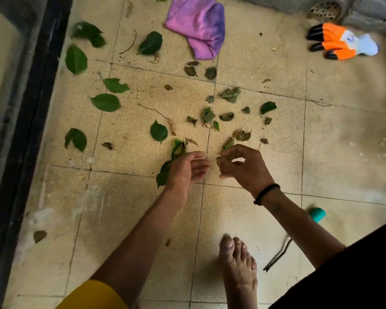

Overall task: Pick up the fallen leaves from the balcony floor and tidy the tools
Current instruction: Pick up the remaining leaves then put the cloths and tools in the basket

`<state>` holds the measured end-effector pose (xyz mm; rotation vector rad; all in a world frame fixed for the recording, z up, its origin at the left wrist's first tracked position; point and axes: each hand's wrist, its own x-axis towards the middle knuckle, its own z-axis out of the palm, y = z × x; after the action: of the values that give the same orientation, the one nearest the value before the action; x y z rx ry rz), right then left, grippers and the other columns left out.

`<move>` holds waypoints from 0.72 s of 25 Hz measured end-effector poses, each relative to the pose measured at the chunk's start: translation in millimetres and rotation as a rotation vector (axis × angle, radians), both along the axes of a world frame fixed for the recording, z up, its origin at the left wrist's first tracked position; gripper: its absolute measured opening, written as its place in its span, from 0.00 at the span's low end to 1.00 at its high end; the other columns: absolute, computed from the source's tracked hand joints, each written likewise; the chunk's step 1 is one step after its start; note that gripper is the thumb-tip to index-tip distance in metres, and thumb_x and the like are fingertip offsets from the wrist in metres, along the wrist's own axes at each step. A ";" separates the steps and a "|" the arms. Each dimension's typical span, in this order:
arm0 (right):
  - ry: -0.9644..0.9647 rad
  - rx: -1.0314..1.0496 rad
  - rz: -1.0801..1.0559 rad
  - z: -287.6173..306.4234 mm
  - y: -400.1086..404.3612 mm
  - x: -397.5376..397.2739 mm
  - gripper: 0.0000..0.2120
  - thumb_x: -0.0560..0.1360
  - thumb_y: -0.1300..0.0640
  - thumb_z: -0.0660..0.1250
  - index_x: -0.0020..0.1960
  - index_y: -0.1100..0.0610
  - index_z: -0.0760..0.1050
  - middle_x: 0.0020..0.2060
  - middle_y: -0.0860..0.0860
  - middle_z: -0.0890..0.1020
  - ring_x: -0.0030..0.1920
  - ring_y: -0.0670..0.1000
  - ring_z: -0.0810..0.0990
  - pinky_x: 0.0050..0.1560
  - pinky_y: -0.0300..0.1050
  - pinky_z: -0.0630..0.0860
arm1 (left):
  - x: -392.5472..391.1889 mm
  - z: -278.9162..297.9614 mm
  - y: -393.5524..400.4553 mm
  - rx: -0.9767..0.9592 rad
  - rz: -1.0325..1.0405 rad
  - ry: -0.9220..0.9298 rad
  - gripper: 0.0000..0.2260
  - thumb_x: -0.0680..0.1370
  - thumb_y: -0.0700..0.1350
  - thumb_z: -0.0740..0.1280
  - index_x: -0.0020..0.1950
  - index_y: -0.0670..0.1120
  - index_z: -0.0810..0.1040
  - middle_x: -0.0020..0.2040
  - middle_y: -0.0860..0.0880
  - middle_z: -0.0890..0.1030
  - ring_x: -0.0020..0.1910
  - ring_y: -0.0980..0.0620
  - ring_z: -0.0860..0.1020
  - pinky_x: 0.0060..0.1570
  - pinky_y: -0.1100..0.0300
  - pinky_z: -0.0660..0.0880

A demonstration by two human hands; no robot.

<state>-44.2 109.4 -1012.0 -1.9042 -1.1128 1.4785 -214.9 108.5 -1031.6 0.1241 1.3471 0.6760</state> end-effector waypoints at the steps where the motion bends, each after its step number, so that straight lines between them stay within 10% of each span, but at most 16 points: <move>1: 0.018 0.007 0.044 11.5 -0.1 -7.4 0.06 0.74 0.63 0.74 0.50 0.57 0.81 0.48 0.57 0.82 0.40 0.55 0.86 0.41 0.50 0.85 | 3.8 5.7 0.0 -0.079 0.065 -0.194 0.16 0.85 0.47 0.59 0.62 0.38 0.81 0.54 0.41 0.85 0.53 0.42 0.82 0.50 0.50 0.83; 6: -0.450 0.220 0.489 43.5 -14.9 -34.8 0.15 0.71 0.54 0.76 0.57 0.47 0.81 0.51 0.46 0.79 0.46 0.44 0.79 0.49 0.34 0.77 | 15.9 15.6 -5.3 -0.129 0.249 -0.703 0.19 0.84 0.48 0.57 0.63 0.38 0.81 0.59 0.40 0.84 0.54 0.46 0.83 0.61 0.52 0.78; 13: -0.411 0.088 0.021 44.0 9.4 43.9 0.12 0.76 0.54 0.73 0.58 0.54 0.80 0.49 0.50 0.85 0.36 0.48 0.86 0.40 0.51 0.85 | 10.4 5.8 -8.6 -0.107 0.273 -0.767 0.16 0.84 0.46 0.57 0.53 0.37 0.81 0.53 0.38 0.83 0.54 0.39 0.83 0.57 0.44 0.80; 18: -0.591 -0.077 0.052 -8.2 35.8 85.5 0.40 0.59 0.27 0.76 0.64 0.47 0.76 0.58 0.50 0.78 0.55 0.52 0.82 0.54 0.51 0.83 | -0.9 4.5 -6.6 -0.088 0.339 -0.743 0.15 0.84 0.46 0.59 0.50 0.37 0.80 0.49 0.38 0.82 0.49 0.40 0.83 0.53 0.49 0.82</move>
<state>41.2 145.3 -1020.1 -2.4681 -1.3711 1.0083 -215.8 101.9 -1027.1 -0.4043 0.6766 0.8355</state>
